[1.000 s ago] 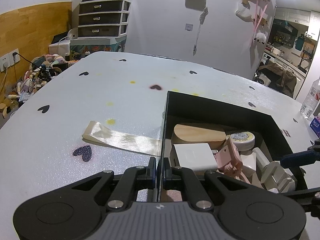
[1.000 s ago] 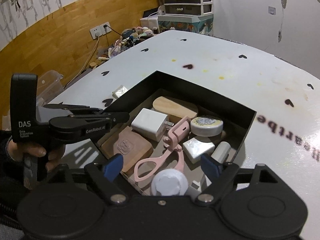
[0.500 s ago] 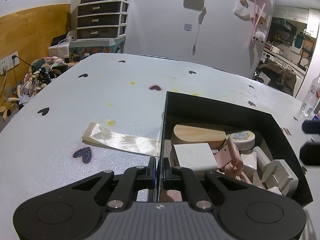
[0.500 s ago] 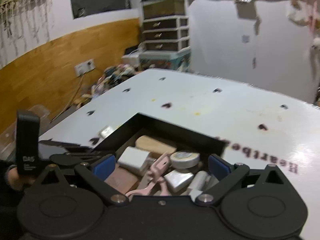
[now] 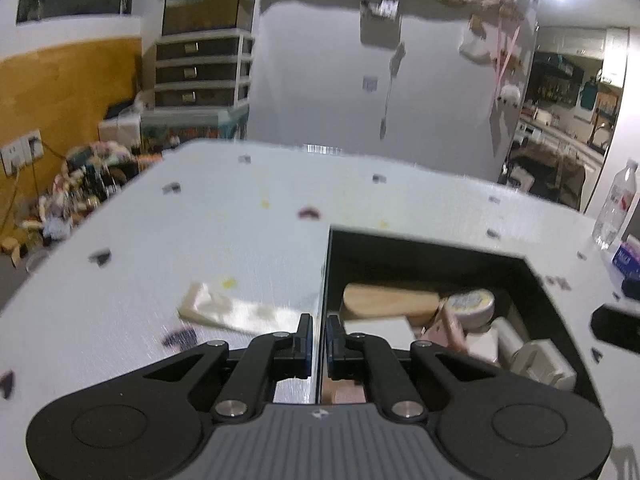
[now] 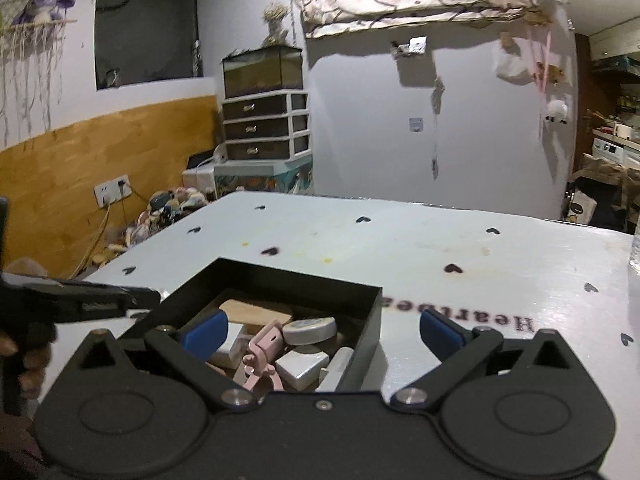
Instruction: Organize rigid objects
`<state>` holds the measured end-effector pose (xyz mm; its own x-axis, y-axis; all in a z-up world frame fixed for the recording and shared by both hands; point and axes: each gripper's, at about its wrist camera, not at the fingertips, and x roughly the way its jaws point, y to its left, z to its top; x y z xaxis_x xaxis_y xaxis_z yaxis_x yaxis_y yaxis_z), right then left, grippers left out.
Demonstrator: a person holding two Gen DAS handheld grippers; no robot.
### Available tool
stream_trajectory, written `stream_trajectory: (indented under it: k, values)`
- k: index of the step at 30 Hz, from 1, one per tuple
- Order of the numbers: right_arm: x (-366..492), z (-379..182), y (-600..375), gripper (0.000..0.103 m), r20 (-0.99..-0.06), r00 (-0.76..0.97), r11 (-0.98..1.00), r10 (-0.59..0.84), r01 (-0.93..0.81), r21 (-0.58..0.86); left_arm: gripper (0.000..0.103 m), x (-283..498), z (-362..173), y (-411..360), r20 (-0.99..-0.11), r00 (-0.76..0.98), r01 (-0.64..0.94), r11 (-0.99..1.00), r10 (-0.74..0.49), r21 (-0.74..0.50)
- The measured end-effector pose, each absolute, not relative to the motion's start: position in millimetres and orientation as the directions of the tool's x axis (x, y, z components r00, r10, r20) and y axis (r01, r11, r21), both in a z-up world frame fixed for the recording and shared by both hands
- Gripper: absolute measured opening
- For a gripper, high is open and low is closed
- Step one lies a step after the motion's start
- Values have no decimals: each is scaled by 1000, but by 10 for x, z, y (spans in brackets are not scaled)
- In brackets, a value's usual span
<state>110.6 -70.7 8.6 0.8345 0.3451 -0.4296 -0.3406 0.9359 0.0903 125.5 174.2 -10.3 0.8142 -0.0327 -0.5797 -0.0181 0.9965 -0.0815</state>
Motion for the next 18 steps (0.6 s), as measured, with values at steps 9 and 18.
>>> stream_trajectory:
  k: [9,18]
  values:
    - [821,70,-788,103,-373,875,950,309,-302,77,71,779,193,1659,-474,880,-31,996,-15,-89]
    - [450,-27,-898,103,-343,901,962,264,-271,28,102,274,150,1458,-424,905,-67,996,33,-66]
